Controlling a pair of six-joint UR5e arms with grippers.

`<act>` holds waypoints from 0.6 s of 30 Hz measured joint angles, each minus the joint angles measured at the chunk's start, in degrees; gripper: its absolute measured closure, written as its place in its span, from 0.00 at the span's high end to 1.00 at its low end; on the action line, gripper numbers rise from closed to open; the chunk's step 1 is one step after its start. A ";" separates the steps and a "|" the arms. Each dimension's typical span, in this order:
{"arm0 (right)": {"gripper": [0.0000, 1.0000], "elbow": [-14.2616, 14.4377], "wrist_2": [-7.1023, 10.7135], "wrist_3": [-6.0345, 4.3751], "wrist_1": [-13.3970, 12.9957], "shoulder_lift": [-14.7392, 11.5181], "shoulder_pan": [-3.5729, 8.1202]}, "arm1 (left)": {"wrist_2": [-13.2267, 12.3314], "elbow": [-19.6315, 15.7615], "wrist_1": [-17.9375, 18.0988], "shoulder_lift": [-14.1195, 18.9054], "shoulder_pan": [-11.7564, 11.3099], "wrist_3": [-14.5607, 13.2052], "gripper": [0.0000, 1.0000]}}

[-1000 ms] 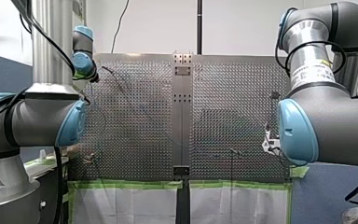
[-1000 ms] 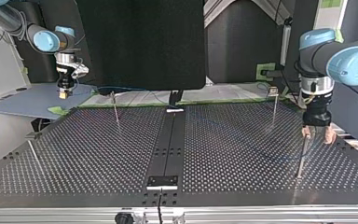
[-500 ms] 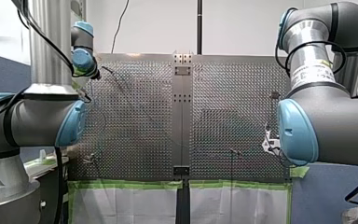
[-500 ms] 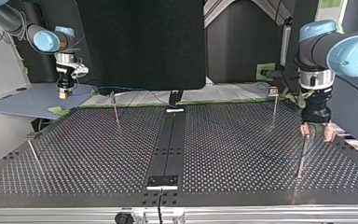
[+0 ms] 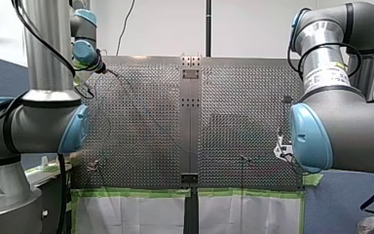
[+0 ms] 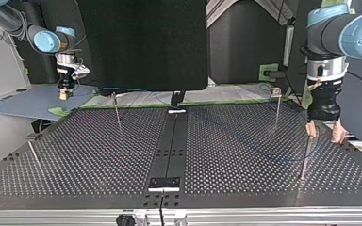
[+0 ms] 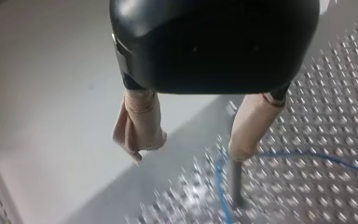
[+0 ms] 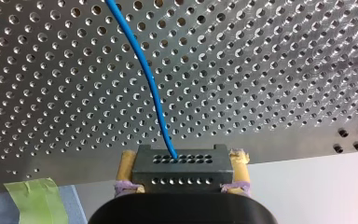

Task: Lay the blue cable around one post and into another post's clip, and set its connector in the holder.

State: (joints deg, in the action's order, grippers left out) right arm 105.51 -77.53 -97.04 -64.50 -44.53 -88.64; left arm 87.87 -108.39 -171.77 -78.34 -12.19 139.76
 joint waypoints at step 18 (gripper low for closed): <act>0.00 0.02 0.00 -1.02 -0.08 0.01 -0.02 | 7.93 8.93 -8.95 2.84 2.39 -9.00 1.00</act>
State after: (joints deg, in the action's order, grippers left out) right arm 105.52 -77.53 -98.06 -64.58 -44.52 -88.66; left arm 95.80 -99.46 -180.72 -75.51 -9.80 130.76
